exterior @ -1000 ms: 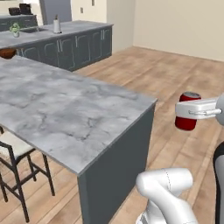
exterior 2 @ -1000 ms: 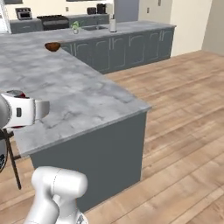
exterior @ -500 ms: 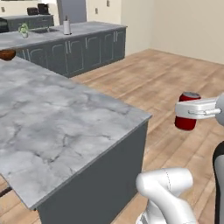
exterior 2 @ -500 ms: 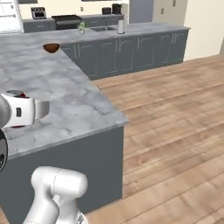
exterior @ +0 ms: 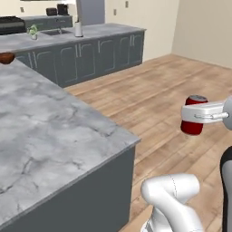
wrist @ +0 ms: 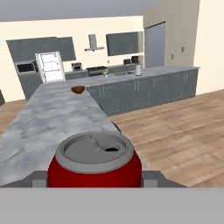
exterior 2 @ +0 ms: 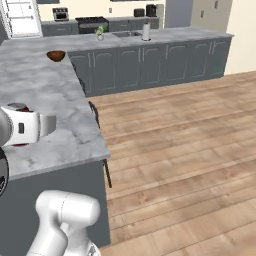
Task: Open the fridge, grab two sodas, and place both sodas inside the bowl with ice on the dining counter.
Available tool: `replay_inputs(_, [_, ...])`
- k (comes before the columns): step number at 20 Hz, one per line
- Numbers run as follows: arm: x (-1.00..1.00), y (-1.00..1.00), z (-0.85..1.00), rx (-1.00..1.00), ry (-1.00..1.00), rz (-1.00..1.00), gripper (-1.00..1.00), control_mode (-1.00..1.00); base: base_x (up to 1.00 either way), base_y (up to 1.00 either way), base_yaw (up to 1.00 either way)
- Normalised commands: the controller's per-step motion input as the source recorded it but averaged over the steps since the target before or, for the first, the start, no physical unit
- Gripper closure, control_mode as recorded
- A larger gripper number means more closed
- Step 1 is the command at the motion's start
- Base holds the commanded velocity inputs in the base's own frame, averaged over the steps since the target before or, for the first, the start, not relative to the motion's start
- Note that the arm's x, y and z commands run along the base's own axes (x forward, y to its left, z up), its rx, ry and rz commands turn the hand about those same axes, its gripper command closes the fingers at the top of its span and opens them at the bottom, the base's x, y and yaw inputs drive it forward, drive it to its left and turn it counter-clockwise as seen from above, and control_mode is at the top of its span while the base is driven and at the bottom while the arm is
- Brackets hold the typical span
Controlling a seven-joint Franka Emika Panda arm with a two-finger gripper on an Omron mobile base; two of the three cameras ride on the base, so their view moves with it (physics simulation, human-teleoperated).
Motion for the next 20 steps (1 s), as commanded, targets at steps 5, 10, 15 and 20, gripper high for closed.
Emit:
replay_inputs(5, [0.00,0.00,0.00,0.00,0.00,0.00,1.00,1.00,0.46,-0.83,0.26])
replay_inputs(10, [0.00,0.00,0.00,0.00,0.00,0.00,1.00,1.00,0.47,-0.83,0.26])
replay_inputs(15, [0.00,0.00,0.00,0.00,0.00,0.00,1.00,1.00,0.52,-0.80,0.26])
replay_inputs(20, [0.00,0.00,0.00,0.00,0.00,0.00,1.00,1.00,0.71,-0.74,0.27])
